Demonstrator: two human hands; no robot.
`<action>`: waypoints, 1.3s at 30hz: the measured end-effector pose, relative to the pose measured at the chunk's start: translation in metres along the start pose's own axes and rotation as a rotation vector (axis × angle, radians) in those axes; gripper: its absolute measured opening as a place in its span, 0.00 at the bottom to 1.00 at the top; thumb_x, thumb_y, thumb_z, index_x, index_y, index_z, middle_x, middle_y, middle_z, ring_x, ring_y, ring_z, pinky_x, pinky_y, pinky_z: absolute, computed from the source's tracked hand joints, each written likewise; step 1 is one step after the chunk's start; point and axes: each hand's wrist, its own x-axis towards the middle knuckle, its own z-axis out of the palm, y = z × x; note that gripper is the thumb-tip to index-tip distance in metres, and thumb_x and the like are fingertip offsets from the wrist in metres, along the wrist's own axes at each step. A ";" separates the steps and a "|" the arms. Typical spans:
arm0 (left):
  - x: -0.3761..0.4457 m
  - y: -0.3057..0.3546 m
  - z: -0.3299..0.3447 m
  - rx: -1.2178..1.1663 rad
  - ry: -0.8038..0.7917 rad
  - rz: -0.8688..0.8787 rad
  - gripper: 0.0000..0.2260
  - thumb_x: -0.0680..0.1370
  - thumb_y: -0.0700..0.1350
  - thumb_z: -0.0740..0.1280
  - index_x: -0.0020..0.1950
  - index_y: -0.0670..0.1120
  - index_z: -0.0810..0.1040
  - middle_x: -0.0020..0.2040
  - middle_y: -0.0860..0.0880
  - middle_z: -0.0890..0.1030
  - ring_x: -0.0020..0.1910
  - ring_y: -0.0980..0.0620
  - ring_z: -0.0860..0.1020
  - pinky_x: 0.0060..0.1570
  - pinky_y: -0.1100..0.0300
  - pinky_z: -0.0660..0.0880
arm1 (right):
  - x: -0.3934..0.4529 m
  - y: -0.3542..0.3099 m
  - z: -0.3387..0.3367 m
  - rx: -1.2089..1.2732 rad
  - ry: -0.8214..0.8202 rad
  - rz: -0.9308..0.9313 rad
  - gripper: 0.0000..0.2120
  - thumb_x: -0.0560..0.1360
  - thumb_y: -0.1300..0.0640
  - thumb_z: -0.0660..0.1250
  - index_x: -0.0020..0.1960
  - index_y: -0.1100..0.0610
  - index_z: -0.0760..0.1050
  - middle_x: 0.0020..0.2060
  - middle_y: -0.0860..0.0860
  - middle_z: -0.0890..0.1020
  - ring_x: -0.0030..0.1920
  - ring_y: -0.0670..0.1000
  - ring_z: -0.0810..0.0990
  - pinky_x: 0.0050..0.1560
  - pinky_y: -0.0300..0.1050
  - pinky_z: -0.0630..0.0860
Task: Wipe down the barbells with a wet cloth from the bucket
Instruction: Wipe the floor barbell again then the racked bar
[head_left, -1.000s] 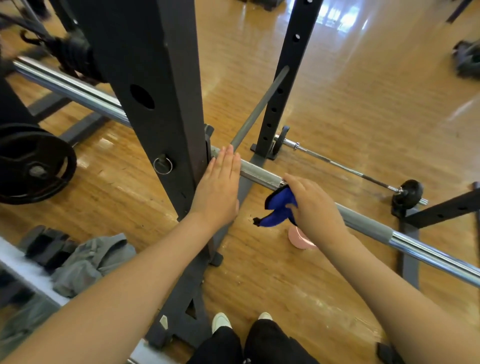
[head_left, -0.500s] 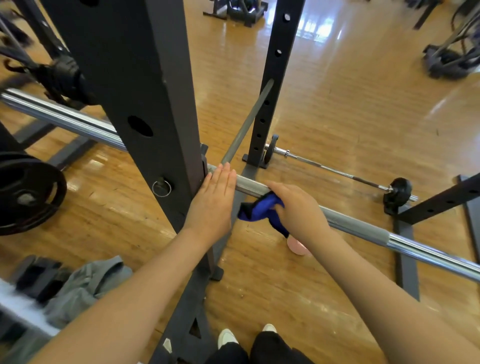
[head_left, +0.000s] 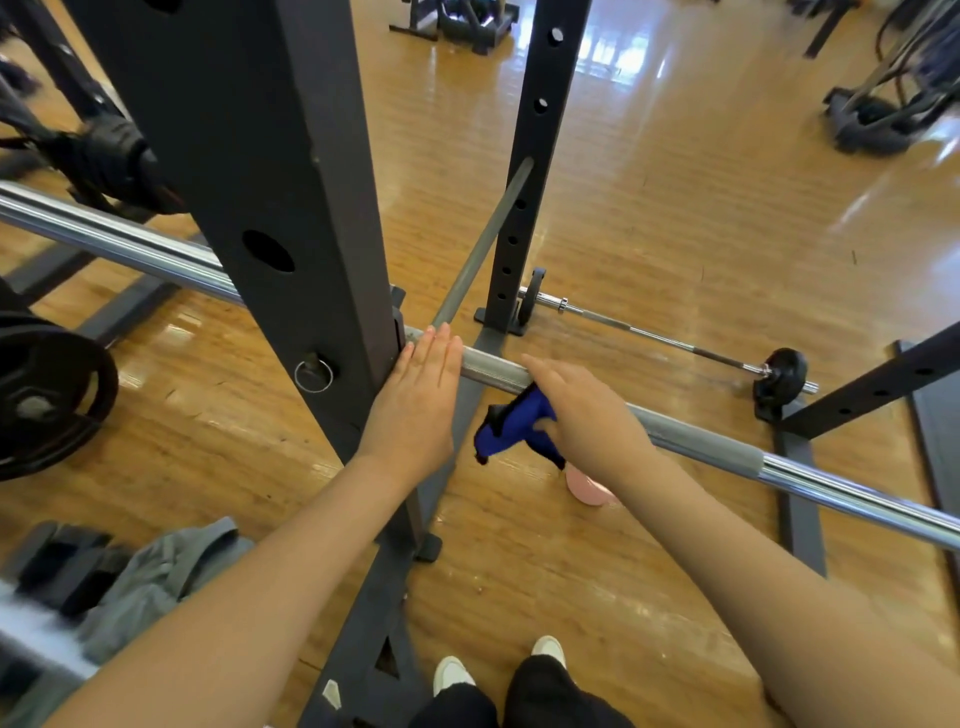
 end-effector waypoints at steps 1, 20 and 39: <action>0.000 0.000 0.000 -0.006 0.002 -0.005 0.36 0.74 0.37 0.62 0.77 0.37 0.46 0.77 0.40 0.49 0.77 0.44 0.47 0.69 0.56 0.36 | -0.008 0.007 0.000 0.042 0.050 0.025 0.29 0.76 0.60 0.65 0.75 0.55 0.59 0.68 0.51 0.70 0.68 0.51 0.66 0.65 0.43 0.64; 0.001 0.014 -0.006 -0.008 -0.045 -0.106 0.37 0.74 0.39 0.64 0.77 0.37 0.46 0.77 0.39 0.48 0.77 0.43 0.47 0.71 0.54 0.40 | -0.010 0.010 -0.009 0.133 0.049 0.173 0.29 0.73 0.68 0.61 0.72 0.52 0.65 0.65 0.50 0.73 0.64 0.51 0.70 0.60 0.44 0.69; -0.006 0.072 -0.009 0.025 -0.159 -0.150 0.36 0.78 0.47 0.58 0.75 0.37 0.37 0.77 0.39 0.41 0.77 0.44 0.41 0.72 0.53 0.38 | -0.091 0.098 0.028 0.001 0.525 0.074 0.22 0.62 0.75 0.74 0.56 0.67 0.79 0.51 0.61 0.82 0.50 0.61 0.82 0.52 0.55 0.77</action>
